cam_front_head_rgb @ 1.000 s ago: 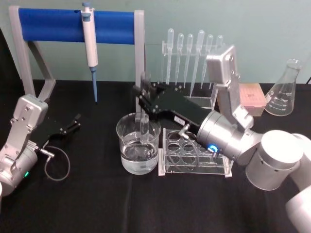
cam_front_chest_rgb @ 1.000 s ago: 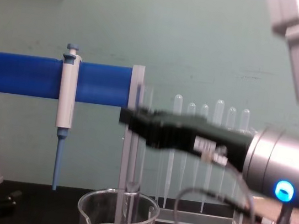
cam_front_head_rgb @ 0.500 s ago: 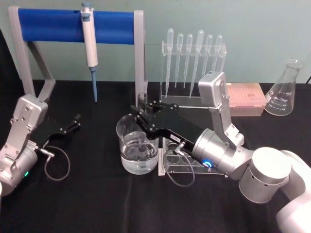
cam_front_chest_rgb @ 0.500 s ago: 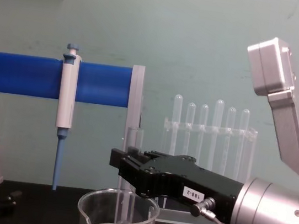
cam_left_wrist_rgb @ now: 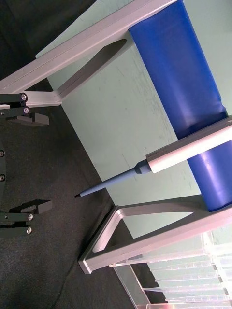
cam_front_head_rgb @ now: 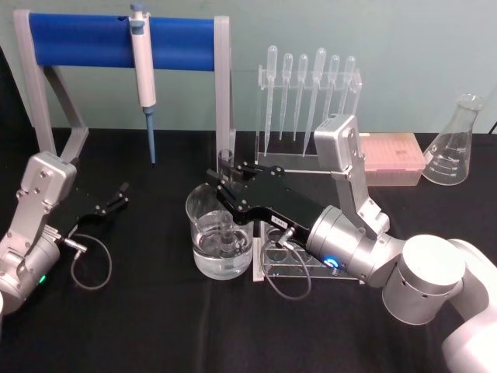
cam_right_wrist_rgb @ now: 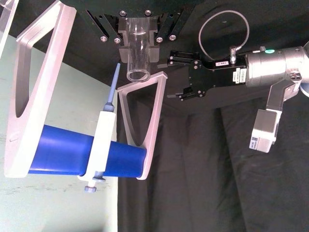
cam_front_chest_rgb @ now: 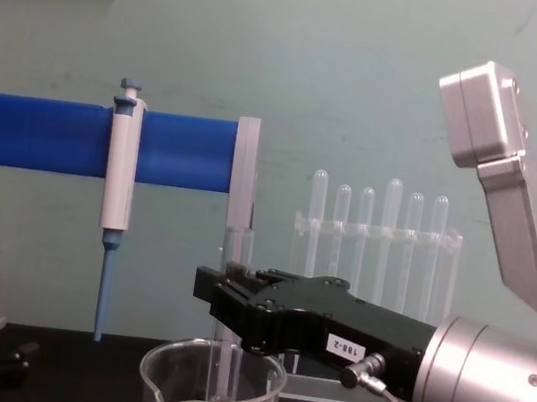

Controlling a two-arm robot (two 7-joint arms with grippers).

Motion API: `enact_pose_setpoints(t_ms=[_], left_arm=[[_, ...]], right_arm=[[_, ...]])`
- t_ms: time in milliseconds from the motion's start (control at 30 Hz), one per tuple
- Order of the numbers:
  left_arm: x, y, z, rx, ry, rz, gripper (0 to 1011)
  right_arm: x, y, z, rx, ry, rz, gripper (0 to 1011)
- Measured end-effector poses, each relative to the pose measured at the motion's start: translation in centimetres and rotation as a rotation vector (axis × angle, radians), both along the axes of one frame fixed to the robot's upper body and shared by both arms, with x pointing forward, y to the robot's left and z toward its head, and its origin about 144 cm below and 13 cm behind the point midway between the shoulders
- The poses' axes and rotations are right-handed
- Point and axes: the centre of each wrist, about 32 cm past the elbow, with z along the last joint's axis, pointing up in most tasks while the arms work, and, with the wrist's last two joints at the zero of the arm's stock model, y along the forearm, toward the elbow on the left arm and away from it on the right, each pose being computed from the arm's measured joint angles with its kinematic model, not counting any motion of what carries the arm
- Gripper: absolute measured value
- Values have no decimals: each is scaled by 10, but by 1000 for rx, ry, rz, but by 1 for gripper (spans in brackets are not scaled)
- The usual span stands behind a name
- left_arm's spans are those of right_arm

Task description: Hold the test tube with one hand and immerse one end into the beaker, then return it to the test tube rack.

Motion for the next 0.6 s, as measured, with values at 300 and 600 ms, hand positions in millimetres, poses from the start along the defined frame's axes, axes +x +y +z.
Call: enact_pose_setpoints(t_ms=[300,600], left_arm=[[0,0,0,0,0,0,1000],[0,0,0,0,0,0,1000]], right_arm=[[0,0,0,3,1,-1,225],[0,-1,0,4,1,-3,225]])
